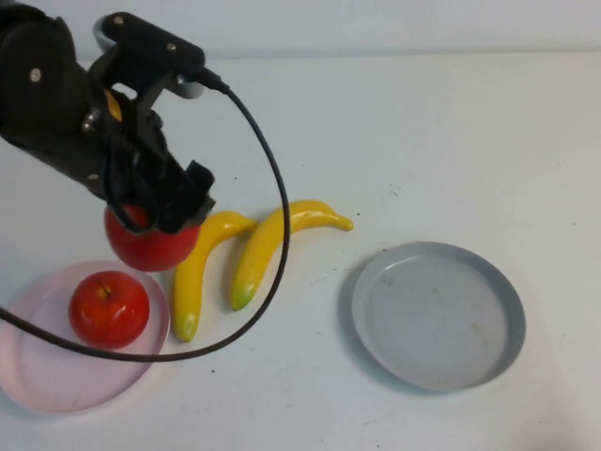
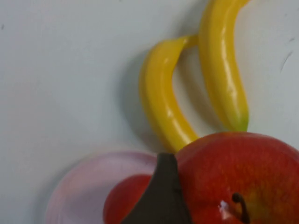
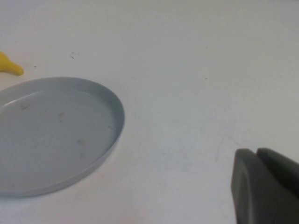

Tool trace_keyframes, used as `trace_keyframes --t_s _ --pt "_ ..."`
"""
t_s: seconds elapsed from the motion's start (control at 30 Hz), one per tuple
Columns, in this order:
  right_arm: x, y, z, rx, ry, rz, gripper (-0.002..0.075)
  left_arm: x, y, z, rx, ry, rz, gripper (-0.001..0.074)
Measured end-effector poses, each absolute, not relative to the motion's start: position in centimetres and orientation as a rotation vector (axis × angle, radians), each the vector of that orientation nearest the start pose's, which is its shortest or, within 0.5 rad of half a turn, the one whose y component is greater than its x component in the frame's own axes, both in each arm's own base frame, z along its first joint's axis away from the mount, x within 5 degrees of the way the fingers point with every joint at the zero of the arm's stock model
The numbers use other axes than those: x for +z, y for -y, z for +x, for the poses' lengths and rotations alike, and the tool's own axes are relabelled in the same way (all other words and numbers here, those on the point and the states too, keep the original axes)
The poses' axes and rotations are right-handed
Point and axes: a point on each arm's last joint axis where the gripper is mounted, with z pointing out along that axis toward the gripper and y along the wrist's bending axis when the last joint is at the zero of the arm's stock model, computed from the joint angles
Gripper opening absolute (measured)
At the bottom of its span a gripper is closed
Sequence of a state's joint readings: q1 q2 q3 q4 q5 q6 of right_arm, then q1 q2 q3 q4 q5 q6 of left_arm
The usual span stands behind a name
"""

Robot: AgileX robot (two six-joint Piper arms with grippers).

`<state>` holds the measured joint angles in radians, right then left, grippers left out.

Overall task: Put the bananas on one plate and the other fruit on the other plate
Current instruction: Put one type of fruit in the left plate

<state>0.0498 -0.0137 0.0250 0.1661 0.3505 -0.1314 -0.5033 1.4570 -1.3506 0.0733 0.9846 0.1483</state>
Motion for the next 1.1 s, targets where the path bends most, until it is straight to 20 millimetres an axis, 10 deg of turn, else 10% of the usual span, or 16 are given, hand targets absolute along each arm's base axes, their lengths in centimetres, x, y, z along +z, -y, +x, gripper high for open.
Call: trace_keyframes --t_s 0.5,1.1 --pt "17.4 -0.8 5.3 0.104 -1.841 -0.063 -0.0017 30.8 4.6 21.9 0.156 -2.485 0.328 0.0568" --pt "17.4 -0.8 5.3 0.104 -1.841 -0.063 -0.0017 23.5 3.3 24.2 0.127 -2.618 0.142 0.0568"
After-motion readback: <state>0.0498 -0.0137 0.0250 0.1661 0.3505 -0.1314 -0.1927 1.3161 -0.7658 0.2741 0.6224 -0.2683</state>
